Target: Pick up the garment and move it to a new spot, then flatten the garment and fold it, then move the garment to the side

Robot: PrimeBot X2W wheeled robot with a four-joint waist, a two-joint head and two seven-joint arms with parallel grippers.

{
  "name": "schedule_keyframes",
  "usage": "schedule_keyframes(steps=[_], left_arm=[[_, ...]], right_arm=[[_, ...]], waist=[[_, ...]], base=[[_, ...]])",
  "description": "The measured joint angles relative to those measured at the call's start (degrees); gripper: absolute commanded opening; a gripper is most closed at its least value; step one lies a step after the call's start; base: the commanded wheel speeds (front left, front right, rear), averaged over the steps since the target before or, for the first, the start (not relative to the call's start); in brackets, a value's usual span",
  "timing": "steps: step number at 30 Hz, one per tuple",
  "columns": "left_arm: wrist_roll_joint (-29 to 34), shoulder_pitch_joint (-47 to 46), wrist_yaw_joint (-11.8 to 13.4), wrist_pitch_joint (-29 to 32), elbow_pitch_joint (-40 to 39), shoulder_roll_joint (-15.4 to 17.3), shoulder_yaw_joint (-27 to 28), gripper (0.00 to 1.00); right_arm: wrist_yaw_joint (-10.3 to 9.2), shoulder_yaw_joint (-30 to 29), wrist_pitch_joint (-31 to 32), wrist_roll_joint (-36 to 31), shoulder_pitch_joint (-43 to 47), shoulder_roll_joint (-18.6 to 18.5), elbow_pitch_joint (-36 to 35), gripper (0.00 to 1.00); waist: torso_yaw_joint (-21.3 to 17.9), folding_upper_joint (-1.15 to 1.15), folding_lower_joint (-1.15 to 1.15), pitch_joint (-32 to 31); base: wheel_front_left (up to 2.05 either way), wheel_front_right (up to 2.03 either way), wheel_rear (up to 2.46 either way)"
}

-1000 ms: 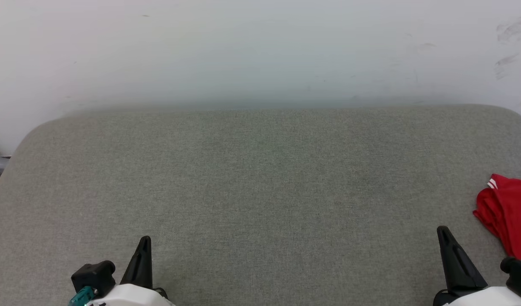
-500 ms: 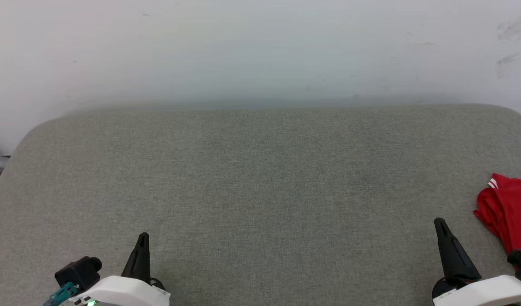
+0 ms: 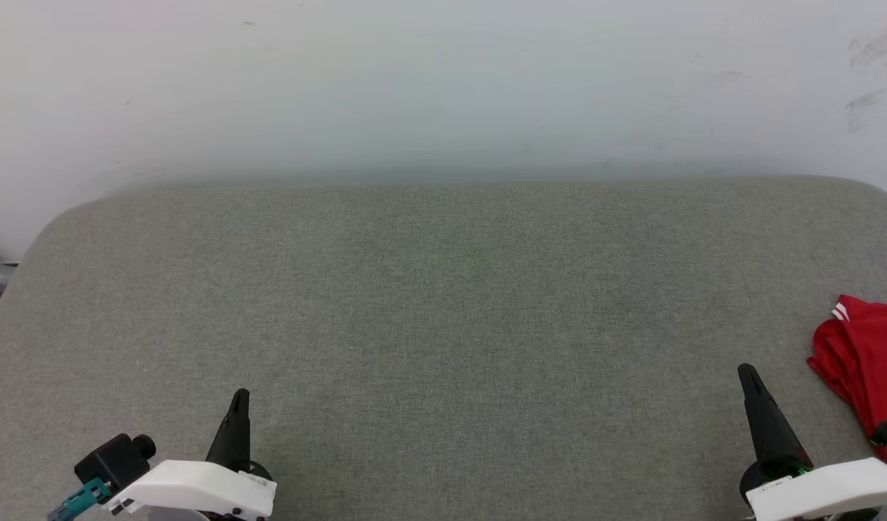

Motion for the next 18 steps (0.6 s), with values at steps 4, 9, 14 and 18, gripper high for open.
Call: schedule_keyframes(steps=[4,9,14,18], left_arm=[[-2.82,-0.37,-0.33,0.88,0.07,-0.23,0.59,0.0],[-6.19,-0.86,-0.77,1.83,0.12,-0.59,1.21,0.0],[-9.39,-1.12,-1.02,2.69,0.19,-0.94,1.65,0.0],[-11.78,-1.42,-1.29,3.38,0.25,-1.13,2.04,0.0]], right_arm=[[-0.01,0.0,0.1,3.09,-0.53,-0.05,1.0,0.0],[-0.01,0.01,0.45,6.79,-1.24,-0.14,1.94,0.0],[-0.01,0.01,0.54,10.25,-2.32,-0.22,2.91,0.0],[-0.01,-0.01,0.82,12.87,-2.65,-0.25,3.71,0.0]], waist=[[0.02,0.0,0.0,0.04],[0.06,0.0,0.0,0.09],[0.09,0.0,0.0,0.15],[0.11,0.0,0.0,0.19]], base=[[0.0,0.0,0.0],[0.0,0.0,0.0],[0.0,0.0,0.0],[0.0,0.0,0.0]])
